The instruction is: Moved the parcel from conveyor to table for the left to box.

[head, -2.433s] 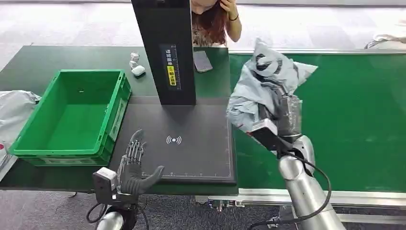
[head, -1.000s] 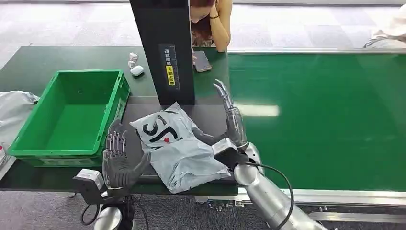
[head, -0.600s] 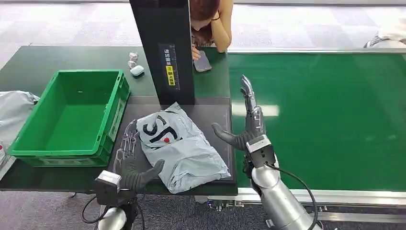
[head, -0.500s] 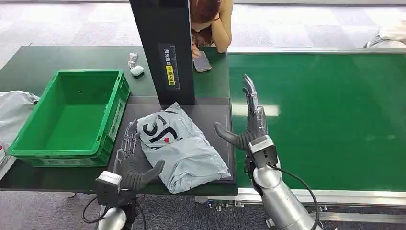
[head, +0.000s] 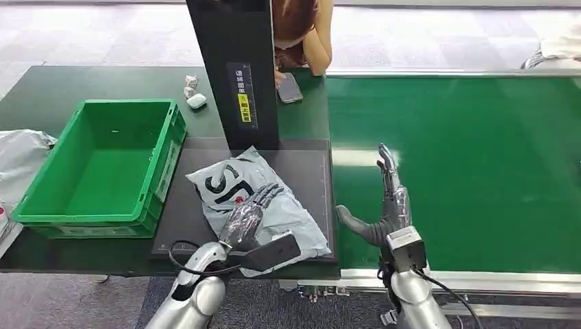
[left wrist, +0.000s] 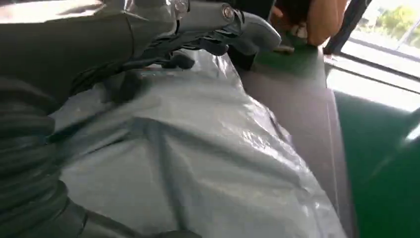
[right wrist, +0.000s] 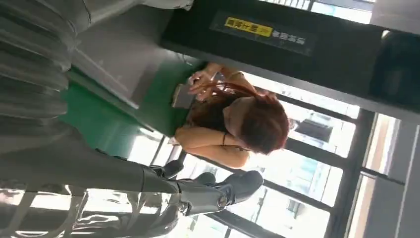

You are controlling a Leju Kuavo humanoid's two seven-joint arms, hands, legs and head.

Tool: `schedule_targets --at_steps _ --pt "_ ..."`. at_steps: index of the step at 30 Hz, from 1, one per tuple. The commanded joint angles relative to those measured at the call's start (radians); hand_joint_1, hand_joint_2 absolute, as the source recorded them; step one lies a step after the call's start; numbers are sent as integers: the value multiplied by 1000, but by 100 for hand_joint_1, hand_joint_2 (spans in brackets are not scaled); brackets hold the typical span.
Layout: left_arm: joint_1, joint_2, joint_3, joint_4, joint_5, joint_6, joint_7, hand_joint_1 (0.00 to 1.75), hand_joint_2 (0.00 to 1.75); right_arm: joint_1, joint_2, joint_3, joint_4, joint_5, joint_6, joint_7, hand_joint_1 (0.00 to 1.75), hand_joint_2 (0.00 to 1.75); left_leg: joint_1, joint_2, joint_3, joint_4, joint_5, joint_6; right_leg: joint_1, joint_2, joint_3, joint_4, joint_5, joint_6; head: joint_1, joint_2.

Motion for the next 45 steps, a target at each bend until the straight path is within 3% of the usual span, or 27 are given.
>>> schedule_targets --at_steps 1,4,5,6,20,26,28,30,31,36,45 --pt "-308 -63 -163 574 -126 -36 76 0 175 28 56 -129 -40 55 12 36 0 175 0 -5 3 -2 2 -1 0 -6 4 -1 0 -1 0 0" --pt "-349 -65 -184 661 -152 -73 102 0 175 29 60 -141 -39 79 8 33 0 175 0 -3 4 -2 3 -1 1 -4 5 -2 0 -1 0 0" --pt "-351 -57 -180 673 -146 -77 92 79 175 32 56 -140 -44 86 7 31 0 175 0 -2 3 -2 3 0 0 -3 5 -1 0 -1 0 0" --pt "-352 -53 -178 674 -144 -76 89 175 175 34 55 -141 -45 86 7 31 0 175 0 -1 5 -3 3 0 1 -3 7 -2 1 -1 0 0" --pt "-355 22 -199 561 -165 146 -5 175 175 116 64 -198 -129 96 12 38 0 175 0 1 5 -2 7 -2 1 0 6 -1 5 -1 0 0" --pt "-323 122 -249 353 -271 310 10 175 175 103 55 -209 -134 80 23 42 0 175 1 4 4 -1 6 -2 1 3 3 0 6 -1 0 0" --pt "-297 177 -247 223 -366 488 29 175 175 104 52 -201 -134 74 25 44 0 175 1 4 4 -1 6 -2 1 3 3 0 5 -2 0 0" --pt "-274 204 -229 142 -370 511 26 175 175 101 50 -193 -128 70 24 44 0 175 1 6 4 -2 5 -3 1 4 2 0 5 -2 0 0" --pt "-258 219 -210 85 -389 601 20 175 175 99 45 -187 -122 65 26 49 0 175 1 4 2 -2 6 -3 1 3 1 0 5 -2 0 0" --pt "-260 261 -129 -84 -487 636 32 175 175 89 23 -173 -99 45 19 62 0 175 1 5 0 -1 5 -3 2 4 -1 1 4 -2 0 0" --pt "-411 306 32 -43 -576 636 69 175 175 114 16 -171 -118 42 2 58 0 175 3 2 -3 1 5 -3 3 1 -4 3 3 -3 0 0"
